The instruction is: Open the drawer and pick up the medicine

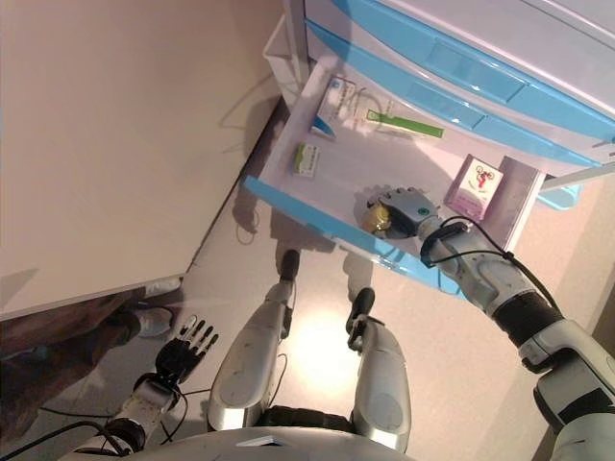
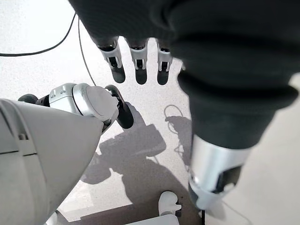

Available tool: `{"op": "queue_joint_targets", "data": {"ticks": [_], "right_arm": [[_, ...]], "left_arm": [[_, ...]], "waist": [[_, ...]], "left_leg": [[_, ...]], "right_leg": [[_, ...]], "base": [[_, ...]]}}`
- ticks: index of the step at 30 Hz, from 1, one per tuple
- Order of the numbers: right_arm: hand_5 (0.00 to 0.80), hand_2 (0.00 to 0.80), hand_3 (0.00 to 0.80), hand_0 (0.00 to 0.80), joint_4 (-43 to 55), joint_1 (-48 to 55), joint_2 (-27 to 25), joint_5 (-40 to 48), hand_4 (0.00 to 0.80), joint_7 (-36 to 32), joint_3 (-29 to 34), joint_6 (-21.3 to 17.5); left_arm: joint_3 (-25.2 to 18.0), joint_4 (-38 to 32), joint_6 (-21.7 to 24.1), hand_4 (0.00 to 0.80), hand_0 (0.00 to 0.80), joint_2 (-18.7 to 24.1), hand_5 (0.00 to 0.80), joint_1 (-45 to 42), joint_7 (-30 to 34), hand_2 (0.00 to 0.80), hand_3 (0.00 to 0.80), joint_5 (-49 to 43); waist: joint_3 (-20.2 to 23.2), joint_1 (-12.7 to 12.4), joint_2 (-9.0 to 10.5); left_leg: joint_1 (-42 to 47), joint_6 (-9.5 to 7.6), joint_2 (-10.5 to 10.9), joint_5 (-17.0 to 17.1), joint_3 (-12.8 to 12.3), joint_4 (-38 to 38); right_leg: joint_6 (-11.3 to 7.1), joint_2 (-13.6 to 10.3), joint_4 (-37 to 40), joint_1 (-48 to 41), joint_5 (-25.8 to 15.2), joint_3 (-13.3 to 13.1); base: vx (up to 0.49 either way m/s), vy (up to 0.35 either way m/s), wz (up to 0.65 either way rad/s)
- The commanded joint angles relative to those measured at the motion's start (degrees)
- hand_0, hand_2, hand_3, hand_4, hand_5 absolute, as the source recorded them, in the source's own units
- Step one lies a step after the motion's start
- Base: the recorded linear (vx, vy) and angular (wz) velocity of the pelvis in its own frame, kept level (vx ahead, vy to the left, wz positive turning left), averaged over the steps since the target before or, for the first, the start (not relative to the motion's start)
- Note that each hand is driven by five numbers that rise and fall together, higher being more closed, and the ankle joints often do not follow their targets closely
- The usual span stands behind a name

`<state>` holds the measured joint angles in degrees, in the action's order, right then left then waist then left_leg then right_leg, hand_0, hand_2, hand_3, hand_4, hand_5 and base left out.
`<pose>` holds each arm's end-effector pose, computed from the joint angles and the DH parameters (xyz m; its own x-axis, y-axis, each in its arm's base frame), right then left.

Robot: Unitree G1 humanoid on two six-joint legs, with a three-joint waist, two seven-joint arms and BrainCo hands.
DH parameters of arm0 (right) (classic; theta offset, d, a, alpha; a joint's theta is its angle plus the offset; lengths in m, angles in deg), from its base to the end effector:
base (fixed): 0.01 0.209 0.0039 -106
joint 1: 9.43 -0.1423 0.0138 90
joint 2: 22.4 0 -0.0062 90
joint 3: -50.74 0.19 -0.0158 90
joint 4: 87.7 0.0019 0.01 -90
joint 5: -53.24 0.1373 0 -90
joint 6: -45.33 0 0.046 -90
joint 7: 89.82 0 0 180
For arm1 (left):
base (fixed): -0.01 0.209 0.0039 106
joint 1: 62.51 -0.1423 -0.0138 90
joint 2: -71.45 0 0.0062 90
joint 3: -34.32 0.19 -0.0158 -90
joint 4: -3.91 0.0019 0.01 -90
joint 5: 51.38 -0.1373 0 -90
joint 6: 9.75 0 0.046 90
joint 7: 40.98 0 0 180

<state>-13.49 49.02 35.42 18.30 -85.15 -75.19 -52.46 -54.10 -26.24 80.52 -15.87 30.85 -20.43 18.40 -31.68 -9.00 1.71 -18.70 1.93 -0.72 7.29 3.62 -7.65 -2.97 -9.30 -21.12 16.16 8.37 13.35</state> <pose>0.2798 -0.2180 0.1088 0.8966 0.4390 -0.0587 -0.0410 -0.0497 -0.9979 0.1246 0.2573 -0.0919 0.7897 0.0628 -0.6103 -0.5301 0.5707 -0.6272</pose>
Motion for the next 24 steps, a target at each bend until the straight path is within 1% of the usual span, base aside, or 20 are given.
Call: {"op": "queue_joint_targets", "data": {"ticks": [1, 8, 13, 19, 24], "right_arm": [[0.800, 0.800, 0.800, 0.800, 0.86, -0.33, -0.49, -0.48, 0.800, 0.73, -2.30, -1.67], [0.800, 0.800, 0.800, 0.800, 1.35, -0.57, -0.57, -0.72, 0.800, 1.25, -2.16, -1.59], [0.800, 0.800, 0.800, 0.800, 3.35, -0.51, -1.61, -0.37, 0.800, 2.75, -1.22, -2.21], [0.800, 0.800, 0.800, 0.800, 11.23, 0.14, -3.82, 0.44, 0.800, 2.33, 3.10, -2.12], [0.800, 0.800, 0.800, 0.800, 20.08, 2.17, -6.33, 0.61, 0.800, 0.43, 8.78, -2.78]], "left_arm": [[1.59, 0.43, 1.02, 0.000, 0.000, -0.24, 0.000, -1.81, 0.96, 0.000, 0.000, -0.25], [1.85, 0.21, 1.18, 0.000, 0.000, -0.47, 0.000, -1.73, 0.79, 0.000, 0.000, -0.08], [1.37, 0.43, 1.25, 0.000, 0.000, -0.41, 0.000, -2.04, 1.33, 0.000, 0.000, -0.26], [0.84, -0.06, 1.47, 0.000, 0.000, -0.59, 0.000, -2.89, 0.84, 0.000, 0.000, -0.51], [-0.16, -1.21, 1.51, 0.000, 0.000, -1.10, 0.000, -4.31, -0.09, 0.000, 0.000, -1.01]], "waist": [[2.00, 0.47, 0.10], [2.19, 0.59, 0.10], [2.61, 0.78, 0.36], [4.11, 1.25, 1.10], [5.90, 1.77, 1.93]], "left_leg": [[-1.21, -0.53, 0.48, -8.85, -0.60, -7.35], [-0.88, -0.57, 0.45, -8.78, -0.76, -6.82], [-0.33, -0.47, 0.28, -8.81, -0.90, -6.39], [1.33, -0.15, -0.34, -8.86, -1.21, -5.05], [3.28, 0.08, -1.09, -8.90, -1.81, -3.58]], "right_leg": [[-2.03, -0.19, 6.18, 0.74, -7.27, 0.25], [-2.04, -0.09, 6.53, 0.59, -7.33, 0.18], [-2.18, 0.00, 6.88, 0.11, -7.39, 0.07], [-2.59, 0.18, 7.93, -1.34, -7.45, -0.14], [-3.09, 0.31, 9.25, -3.19, -7.55, -0.33]], "base": [[0.000, 0.000, 0.00], [0.000, 0.000, 0.00], [0.000, 0.000, 0.00], [0.000, 0.000, 0.00], [0.013, -0.009, -0.04]]}}
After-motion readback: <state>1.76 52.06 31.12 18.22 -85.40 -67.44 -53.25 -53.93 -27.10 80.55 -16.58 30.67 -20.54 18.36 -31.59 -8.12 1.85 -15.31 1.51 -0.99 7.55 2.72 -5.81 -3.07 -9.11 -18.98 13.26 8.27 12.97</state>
